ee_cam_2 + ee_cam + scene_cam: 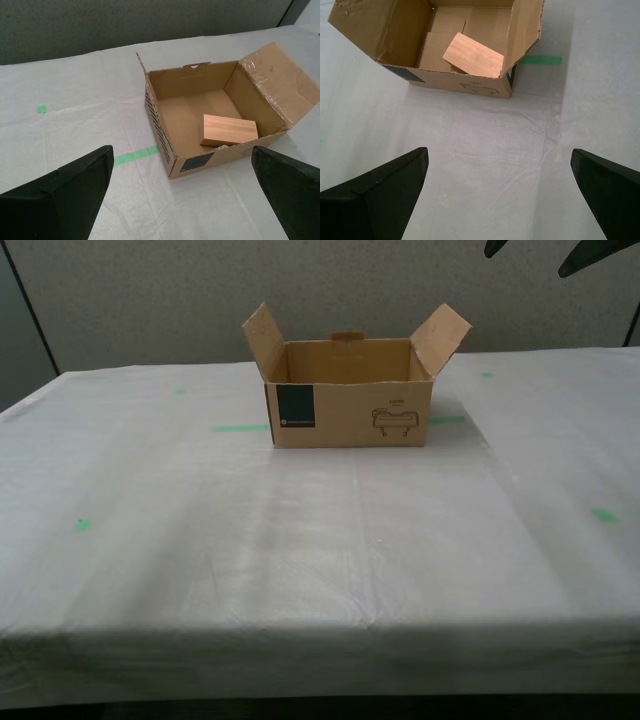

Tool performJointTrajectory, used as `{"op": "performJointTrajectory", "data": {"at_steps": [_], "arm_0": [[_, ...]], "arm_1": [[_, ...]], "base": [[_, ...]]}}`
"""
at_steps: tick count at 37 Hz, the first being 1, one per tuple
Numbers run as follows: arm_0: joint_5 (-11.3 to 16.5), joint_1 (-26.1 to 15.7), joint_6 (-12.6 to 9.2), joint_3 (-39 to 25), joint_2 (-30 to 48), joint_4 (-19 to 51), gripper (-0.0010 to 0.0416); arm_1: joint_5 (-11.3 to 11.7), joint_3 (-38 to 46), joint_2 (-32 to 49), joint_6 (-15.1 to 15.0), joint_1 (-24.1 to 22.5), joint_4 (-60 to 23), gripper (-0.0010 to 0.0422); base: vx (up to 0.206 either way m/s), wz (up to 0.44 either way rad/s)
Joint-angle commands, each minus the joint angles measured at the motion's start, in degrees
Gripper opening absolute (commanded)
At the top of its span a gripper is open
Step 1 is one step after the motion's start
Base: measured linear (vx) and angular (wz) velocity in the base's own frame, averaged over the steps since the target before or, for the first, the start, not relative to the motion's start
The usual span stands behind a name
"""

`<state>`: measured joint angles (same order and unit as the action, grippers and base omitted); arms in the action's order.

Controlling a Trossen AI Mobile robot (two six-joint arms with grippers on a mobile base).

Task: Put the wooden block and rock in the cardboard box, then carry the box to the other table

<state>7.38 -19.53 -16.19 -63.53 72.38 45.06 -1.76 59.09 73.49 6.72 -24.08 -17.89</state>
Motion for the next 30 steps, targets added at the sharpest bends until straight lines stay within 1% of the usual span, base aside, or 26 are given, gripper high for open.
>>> {"op": "performJointTrajectory", "data": {"at_steps": [1, 30], "arm_0": [[-0.20, -0.02, -0.04, -0.04, -0.04, -0.04, 0.0398], [-0.20, -0.02, -0.04, -0.04, -0.04, -0.04, 0.0399]], "arm_1": [[0.09, 0.04, -0.02, -0.07, -0.02, 0.09, 0.0378], [0.09, 0.04, -0.02, -0.07, -0.02, 0.09, 0.0378]], "base": [[0.000, 0.000], [0.000, 0.000]]}}
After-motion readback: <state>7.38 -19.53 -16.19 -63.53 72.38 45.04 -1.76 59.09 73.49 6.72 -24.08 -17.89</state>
